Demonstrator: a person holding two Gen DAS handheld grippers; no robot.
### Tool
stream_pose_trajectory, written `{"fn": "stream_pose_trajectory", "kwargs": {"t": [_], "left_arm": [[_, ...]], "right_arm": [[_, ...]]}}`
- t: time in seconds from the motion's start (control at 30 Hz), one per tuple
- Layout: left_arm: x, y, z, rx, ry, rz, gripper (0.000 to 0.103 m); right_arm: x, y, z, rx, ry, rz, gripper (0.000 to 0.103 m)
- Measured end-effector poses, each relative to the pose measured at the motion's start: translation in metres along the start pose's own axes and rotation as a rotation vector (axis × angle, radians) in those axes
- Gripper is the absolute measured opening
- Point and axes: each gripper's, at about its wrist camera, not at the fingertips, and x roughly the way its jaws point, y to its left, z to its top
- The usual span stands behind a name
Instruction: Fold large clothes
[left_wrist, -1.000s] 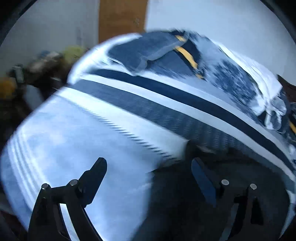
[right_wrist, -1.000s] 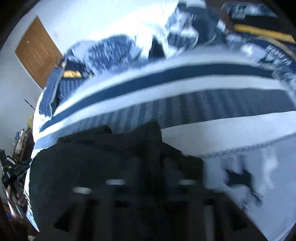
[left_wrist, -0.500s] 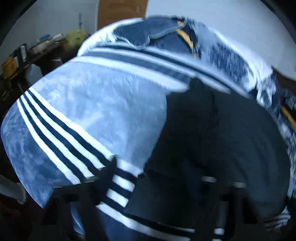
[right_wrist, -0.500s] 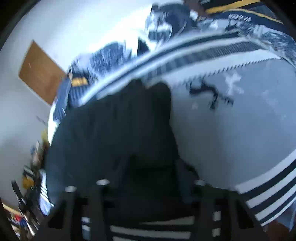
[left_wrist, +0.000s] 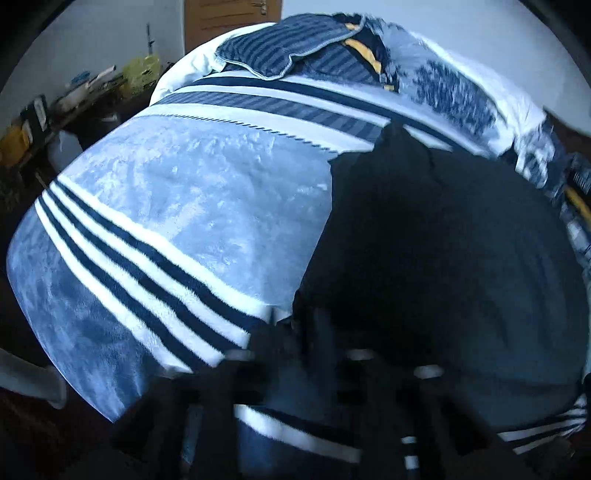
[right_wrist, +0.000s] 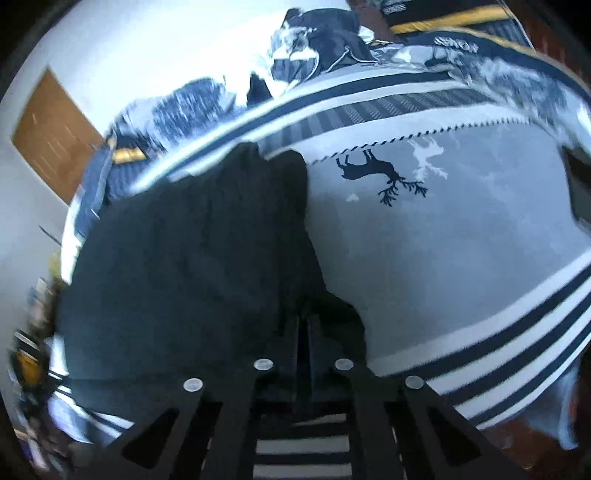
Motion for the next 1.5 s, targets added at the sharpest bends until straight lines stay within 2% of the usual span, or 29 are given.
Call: {"fn": "stream_pose_trajectory", "kwargs": {"t": [0.03, 0.07, 0.1, 0.2, 0.27, 0.37, 0.4, 0.5, 0.57, 0.63, 0.7, 0.77, 0.8, 0.97, 1.1, 1.2, 1.27, 1.37, 1.5], "left_arm": [[-0.007, 0.003, -0.002, -0.020, -0.028, 0.003, 0.072], [-0.016, 0.004, -0.003, -0.026, -0.068, 0.005, 0.074], [-0.028, 0.003, -0.007, -0.020, -0.127, 0.009, 0.075], [-0.044, -0.008, -0.020, 0.029, -0.171, 0.019, 0.084], [-0.048, -0.020, -0.030, 0.090, -0.163, 0.011, 0.084], [-0.041, -0.033, -0.034, 0.164, -0.125, 0.050, 0.084], [-0.037, -0.037, -0.033, 0.179, -0.112, 0.083, 0.084], [-0.014, -0.044, -0.030, 0.206, -0.010, 0.172, 0.084], [-0.008, -0.045, -0.029, 0.212, 0.014, 0.188, 0.084], [-0.021, -0.045, -0.030, 0.211, -0.039, 0.134, 0.084], [-0.036, -0.044, -0.034, 0.205, -0.102, 0.082, 0.084], [-0.045, -0.045, -0.034, 0.199, -0.129, 0.063, 0.084], [-0.047, -0.046, -0.034, 0.194, -0.131, 0.058, 0.084], [-0.093, -0.060, -0.049, 0.137, -0.210, 0.026, 0.084], [-0.141, -0.081, -0.059, 0.157, -0.265, 0.011, 0.085], [-0.180, -0.096, -0.064, 0.191, -0.296, 0.036, 0.085], [-0.204, -0.102, -0.069, 0.207, -0.326, 0.052, 0.085], [-0.245, -0.105, -0.077, 0.199, -0.369, 0.031, 0.086], [-0.287, -0.107, -0.092, 0.213, -0.406, 0.034, 0.088]], "right_arm": [[-0.003, -0.006, -0.001, 0.038, 0.002, 0.036, 0.055], [-0.008, -0.011, -0.002, 0.070, -0.007, 0.057, 0.082], [-0.017, -0.015, -0.004, 0.099, -0.041, 0.072, 0.083], [-0.022, -0.014, -0.011, 0.103, -0.022, 0.103, 0.083], [-0.016, -0.009, -0.015, 0.087, 0.011, 0.067, 0.083], [0.002, 0.006, -0.017, 0.016, 0.081, 0.014, 0.083], [0.010, 0.011, -0.018, -0.013, 0.107, -0.051, 0.083], [0.029, 0.019, -0.020, -0.061, 0.170, -0.199, 0.065], [0.037, 0.016, -0.020, -0.049, 0.195, -0.232, 0.058], [0.020, 0.017, -0.018, -0.037, 0.122, -0.142, 0.057], [-0.005, 0.020, -0.016, -0.054, 0.021, -0.047, 0.062], [-0.022, 0.025, -0.016, -0.080, -0.047, 0.002, 0.075], [-0.029, 0.032, -0.015, -0.104, -0.073, 0.007, 0.078], [-0.042, 0.071, -0.016, -0.177, -0.067, 0.029, 0.079], [-0.072, 0.108, -0.034, -0.268, -0.076, 0.019, 0.081], [-0.098, 0.126, -0.050, -0.312, -0.078, 0.016, 0.081], [-0.121, 0.132, -0.059, -0.329, -0.082, 0.027, 0.081], [-0.152, 0.140, -0.069, -0.314, -0.073, 0.057, 0.081], [-0.199, 0.144, -0.078, -0.307, -0.114, 0.071, 0.081]]}}
